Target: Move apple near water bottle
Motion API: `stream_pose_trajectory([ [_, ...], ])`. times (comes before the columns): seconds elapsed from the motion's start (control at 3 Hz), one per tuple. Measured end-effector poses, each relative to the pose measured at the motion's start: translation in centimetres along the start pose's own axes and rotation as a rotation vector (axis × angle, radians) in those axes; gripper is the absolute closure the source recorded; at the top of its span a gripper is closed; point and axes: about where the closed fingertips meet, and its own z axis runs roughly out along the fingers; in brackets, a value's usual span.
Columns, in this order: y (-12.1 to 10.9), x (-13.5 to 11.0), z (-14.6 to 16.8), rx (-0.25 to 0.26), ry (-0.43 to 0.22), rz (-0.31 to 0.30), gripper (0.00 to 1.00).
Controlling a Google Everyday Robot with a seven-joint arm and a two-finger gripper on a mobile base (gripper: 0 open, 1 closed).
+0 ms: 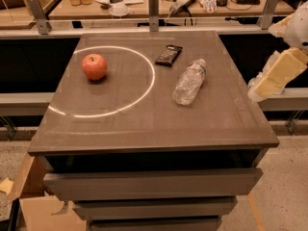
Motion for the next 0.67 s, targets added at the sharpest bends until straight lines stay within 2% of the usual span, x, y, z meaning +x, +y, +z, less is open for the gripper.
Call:
stream_pose_trajectory([
  [0.33, -5.6, -3.4, 1.6, 0.078, -0.187, 0.077, 0.00],
  [0.67, -10.3, -7.6, 2.8, 0.107, -0.359, 0.124, 0.00],
])
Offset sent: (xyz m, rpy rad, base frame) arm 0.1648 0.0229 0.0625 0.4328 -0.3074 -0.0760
